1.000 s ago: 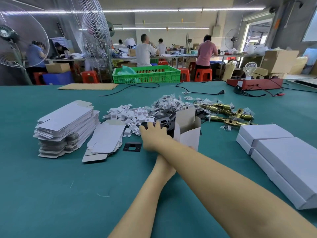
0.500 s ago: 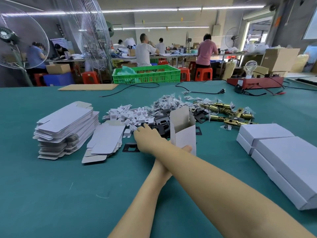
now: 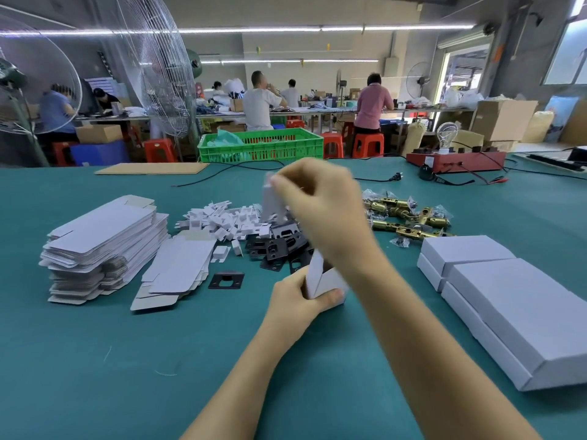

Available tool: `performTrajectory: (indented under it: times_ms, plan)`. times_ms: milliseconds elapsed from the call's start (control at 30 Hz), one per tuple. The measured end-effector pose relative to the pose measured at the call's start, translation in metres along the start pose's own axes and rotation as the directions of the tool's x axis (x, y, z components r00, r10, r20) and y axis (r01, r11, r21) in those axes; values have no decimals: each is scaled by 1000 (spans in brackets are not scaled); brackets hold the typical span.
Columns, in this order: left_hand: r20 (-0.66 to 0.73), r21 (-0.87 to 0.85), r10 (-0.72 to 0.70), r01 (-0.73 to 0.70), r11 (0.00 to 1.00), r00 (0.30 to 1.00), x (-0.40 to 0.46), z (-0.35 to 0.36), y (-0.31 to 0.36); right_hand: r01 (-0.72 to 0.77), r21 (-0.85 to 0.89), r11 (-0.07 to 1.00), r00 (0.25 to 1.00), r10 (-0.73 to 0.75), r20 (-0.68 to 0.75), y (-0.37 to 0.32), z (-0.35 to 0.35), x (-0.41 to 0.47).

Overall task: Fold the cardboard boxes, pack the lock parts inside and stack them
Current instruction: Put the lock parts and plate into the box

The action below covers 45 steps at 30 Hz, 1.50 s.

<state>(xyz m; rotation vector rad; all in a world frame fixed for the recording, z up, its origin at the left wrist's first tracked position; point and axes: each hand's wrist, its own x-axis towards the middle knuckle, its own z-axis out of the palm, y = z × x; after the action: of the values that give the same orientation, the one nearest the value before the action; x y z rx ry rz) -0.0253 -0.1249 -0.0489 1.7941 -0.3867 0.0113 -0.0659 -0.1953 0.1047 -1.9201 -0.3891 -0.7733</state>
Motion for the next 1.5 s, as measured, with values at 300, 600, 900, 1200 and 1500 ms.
performTrajectory:
  times_ms: [300,600,900,1200,1500]
  plan:
    - [-78,114,-16,24,993,997,1,2,-1,-330,67,942,944,330,9,41,-108,18]
    - [-129,434,82,-18,901,988,-1,3,0,-443,59,895,865,410,289,48,-118,13]
    - [-159,473,96,-10,881,983,-2,3,3,-483,23,875,809,436,395,53,-103,14]
    - [-173,387,77,-4,922,982,-3,3,2,-151,-373,916,913,274,303,59,-98,17]
    - [-274,562,398,-190,805,875,-2,6,4,103,-412,905,913,78,400,48,-89,16]
